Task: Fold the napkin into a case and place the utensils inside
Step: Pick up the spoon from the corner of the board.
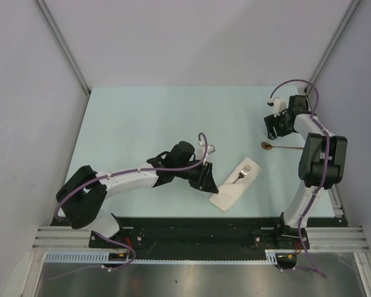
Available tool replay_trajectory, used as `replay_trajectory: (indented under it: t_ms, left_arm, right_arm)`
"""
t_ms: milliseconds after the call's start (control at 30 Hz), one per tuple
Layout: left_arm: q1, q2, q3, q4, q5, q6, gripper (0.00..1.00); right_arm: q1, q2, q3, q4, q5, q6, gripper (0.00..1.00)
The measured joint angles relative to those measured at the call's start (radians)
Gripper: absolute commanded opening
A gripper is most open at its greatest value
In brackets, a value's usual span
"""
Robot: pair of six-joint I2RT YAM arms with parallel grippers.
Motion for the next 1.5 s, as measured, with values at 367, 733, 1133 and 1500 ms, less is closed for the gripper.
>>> replay_trajectory:
  t_ms: [367, 733, 1133, 1500]
  left_arm:
    - [0.085, 0.005, -0.021, -0.010, 0.074, 0.016, 0.40]
    - [0.091, 0.027, -0.033, 0.002, 0.100, 0.015, 0.39]
    - [0.106, 0.027, -0.034, 0.008, 0.105, 0.012, 0.48]
    - [0.107, 0.027, 0.024, 0.032, 0.016, -0.059, 0.54]
  right_arm:
    - [0.003, 0.085, 0.008, -0.102, -0.139, -0.317, 0.63]
    - [-0.031, 0.010, -0.110, -0.072, -0.160, -0.389, 0.48]
    - [0.066, -0.004, -0.100, -0.011, -0.060, -0.233, 0.00]
    - [0.037, -0.267, -0.037, 0.047, -0.100, 0.438, 0.00]
